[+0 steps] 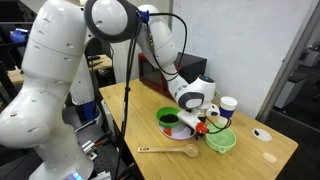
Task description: Move the green bowl and the white plate to the right on the table, then open the microwave door
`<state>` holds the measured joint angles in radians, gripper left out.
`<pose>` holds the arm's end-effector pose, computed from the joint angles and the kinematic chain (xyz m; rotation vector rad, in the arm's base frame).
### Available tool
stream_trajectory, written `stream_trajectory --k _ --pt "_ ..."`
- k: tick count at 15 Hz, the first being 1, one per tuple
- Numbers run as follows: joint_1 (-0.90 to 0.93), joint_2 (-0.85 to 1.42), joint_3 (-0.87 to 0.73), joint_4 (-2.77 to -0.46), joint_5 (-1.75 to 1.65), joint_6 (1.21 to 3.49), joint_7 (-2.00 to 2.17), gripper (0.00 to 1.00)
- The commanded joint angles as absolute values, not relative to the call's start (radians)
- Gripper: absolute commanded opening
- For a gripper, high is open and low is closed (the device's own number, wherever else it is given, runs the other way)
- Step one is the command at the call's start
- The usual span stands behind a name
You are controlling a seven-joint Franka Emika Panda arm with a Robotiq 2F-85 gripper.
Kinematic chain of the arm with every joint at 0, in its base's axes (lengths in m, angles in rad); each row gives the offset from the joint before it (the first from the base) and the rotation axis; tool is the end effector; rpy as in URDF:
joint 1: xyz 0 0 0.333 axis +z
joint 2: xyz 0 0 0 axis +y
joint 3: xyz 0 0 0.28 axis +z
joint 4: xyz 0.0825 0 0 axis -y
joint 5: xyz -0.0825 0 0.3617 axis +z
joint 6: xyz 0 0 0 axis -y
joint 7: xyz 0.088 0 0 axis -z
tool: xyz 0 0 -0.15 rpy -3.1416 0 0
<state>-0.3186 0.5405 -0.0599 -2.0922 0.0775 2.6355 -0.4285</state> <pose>0.5117 -0.2063 0.1058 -3.1370 0.0143 -0.0109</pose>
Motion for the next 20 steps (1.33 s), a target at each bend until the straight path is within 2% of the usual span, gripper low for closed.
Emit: stream_trajectory --k 1,6,15,20 --pt "-0.322 0.557 -0.056 -2.073 0.049 2.630 -0.417 0.66" --pt "-0.315 0.496 -0.053 -2.096 0.038 2.613 -0.415 0.99" --pt "-0.284 0.239 -0.037 -2.150 0.043 2.451 -0.468 1.00" --pt "-0.201 0.035 -0.017 -2.198 0.081 2.306 -0.482 1.00"
